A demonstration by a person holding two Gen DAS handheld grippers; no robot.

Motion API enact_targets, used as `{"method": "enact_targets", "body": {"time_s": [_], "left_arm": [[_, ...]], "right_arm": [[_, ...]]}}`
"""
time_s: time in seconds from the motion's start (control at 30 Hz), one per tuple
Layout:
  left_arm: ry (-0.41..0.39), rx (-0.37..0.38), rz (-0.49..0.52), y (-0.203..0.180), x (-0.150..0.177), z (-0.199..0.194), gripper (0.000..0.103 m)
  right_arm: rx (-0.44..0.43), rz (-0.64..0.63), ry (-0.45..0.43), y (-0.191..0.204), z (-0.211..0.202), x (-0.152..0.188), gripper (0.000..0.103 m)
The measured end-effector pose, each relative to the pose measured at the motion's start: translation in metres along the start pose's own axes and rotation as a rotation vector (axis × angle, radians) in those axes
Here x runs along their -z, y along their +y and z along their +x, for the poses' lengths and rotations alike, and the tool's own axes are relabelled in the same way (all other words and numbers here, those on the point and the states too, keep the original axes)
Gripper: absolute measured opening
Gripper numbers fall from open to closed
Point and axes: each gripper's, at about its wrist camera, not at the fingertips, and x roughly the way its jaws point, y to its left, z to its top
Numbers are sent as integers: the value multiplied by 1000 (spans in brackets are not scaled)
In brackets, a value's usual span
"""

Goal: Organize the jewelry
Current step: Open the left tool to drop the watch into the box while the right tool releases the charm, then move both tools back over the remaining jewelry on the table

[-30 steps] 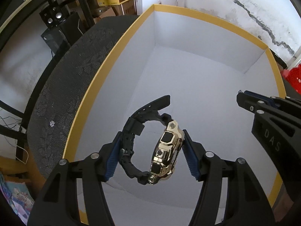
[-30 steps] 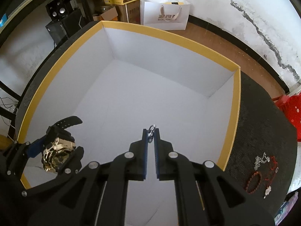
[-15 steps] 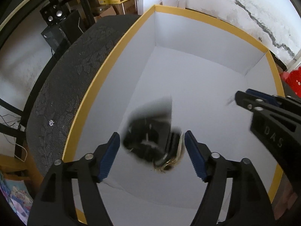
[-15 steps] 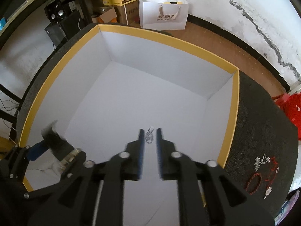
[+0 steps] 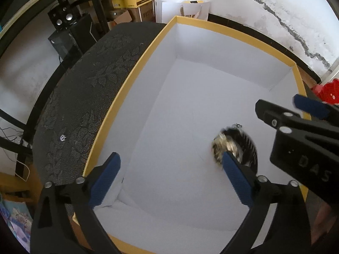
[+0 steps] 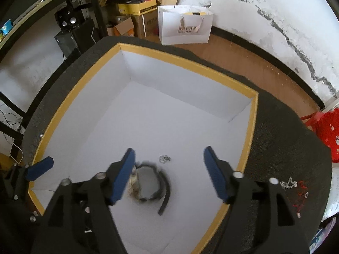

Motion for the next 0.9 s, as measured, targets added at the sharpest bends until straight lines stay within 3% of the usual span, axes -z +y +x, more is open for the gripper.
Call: {"method": "enact_targets", "body": {"time_s": [0.3,0.57,0.9], "left_arm": [[-39,0,4,-1,7,-43,97],[-103,-6,22,-10,21,-97,97],[-200,50,106,-62,50,-172,97]], "right_arm": [[-6,20,-59,-11,-60,9,75],[23,40,-132,-32,-130,38,78],[97,151,-243,-119,-234,107,78]]}}
